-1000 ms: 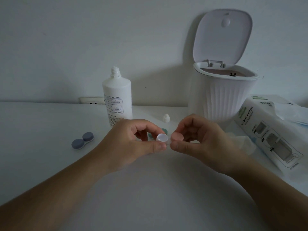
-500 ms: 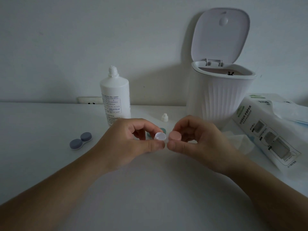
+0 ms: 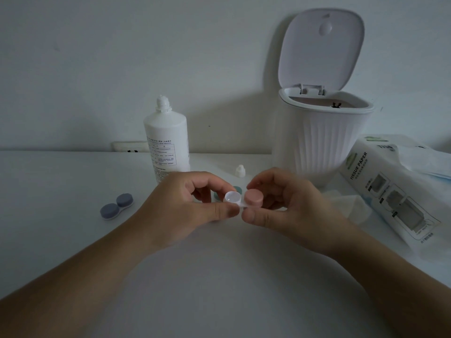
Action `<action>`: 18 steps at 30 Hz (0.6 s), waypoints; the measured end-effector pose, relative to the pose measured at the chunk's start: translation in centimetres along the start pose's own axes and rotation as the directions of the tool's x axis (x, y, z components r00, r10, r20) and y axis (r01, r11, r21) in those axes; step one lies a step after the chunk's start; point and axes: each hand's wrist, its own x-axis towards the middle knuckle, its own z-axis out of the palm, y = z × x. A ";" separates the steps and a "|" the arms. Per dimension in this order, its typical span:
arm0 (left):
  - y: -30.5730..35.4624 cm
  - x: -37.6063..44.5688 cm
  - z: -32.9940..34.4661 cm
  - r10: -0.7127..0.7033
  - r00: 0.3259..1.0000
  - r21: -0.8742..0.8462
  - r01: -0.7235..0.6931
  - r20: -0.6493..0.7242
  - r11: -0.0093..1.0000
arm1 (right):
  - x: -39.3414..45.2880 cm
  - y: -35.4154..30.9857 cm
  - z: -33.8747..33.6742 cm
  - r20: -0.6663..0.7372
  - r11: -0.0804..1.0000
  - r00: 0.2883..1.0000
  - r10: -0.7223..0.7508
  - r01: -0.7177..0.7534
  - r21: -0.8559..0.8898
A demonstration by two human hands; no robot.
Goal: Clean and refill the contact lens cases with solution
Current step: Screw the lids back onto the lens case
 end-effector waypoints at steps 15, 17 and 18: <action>-0.1 0.0 -0.2 0.013 1.000 0.011 -0.014 0.011 1.000 | -0.2 -0.4 -0.3 0.064 0.999 0.997 0.036 -0.035 -0.023; -0.1 0.1 -0.2 0.011 1.000 0.016 -0.011 0.002 1.000 | -0.3 -0.5 -0.4 0.052 1.000 0.999 0.007 -0.008 0.012; -0.1 0.1 -0.2 0.010 1.000 0.020 -0.010 -0.005 1.000 | -0.3 -0.5 -0.4 0.036 1.000 0.999 -0.010 0.009 0.018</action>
